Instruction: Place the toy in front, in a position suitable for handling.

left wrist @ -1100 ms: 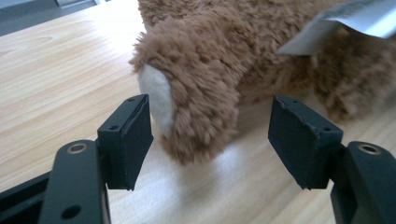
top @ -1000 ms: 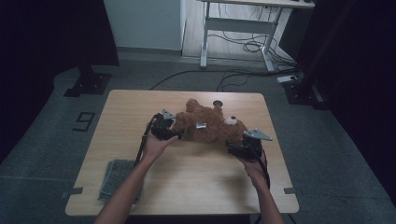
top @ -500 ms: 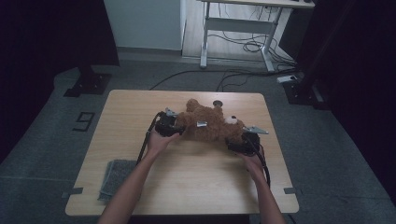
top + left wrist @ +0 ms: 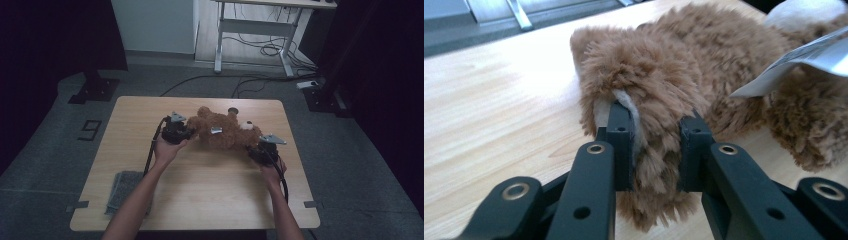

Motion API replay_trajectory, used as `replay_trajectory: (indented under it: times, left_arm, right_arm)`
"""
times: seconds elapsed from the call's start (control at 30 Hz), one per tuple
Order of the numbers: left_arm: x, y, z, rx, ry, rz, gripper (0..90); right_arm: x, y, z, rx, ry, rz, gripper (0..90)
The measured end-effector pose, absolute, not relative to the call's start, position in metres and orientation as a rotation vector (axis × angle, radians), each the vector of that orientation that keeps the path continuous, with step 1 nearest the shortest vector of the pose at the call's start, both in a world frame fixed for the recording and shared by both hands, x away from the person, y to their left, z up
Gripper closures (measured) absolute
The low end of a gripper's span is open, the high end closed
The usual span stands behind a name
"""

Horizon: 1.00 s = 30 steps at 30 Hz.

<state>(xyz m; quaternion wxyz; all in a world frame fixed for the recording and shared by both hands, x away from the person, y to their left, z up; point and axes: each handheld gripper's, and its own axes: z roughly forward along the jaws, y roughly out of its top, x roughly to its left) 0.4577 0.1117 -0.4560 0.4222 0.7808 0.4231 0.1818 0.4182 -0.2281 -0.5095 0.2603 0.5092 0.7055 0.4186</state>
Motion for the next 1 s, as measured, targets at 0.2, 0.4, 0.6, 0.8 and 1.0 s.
replay_trajectory:
  times: [0.2, 0.4, 0.6, 0.8, 1.0]
  left_arm:
    - [0.431, 0.123, -0.431, 1.932, 0.991, 0.467, 73.6]
    - [0.386, 0.136, -0.420, 1.898, 0.926, 0.471, 73.4]
    - [0.344, 0.147, -0.436, 1.908, 0.922, 0.432, 72.9]
    - [0.317, 0.147, -0.462, 1.913, 0.919, 0.436, 71.4]
    - [0.324, 0.155, -0.485, 1.932, 0.991, 0.356, 61.8]
  right_arm:
    - [0.402, -0.230, -0.496, 1.327, 1.906, 1.200, 59.2]
    - [0.371, -0.232, -0.485, 1.264, 1.898, 1.279, 59.0]
    - [0.339, -0.229, -0.496, 1.215, 1.943, 1.303, 58.3]
    - [0.334, -0.234, -0.523, 1.261, 1.984, 1.349, 56.6]
    - [0.330, -0.236, -0.529, 1.231, 2.000, 1.357, 51.9]
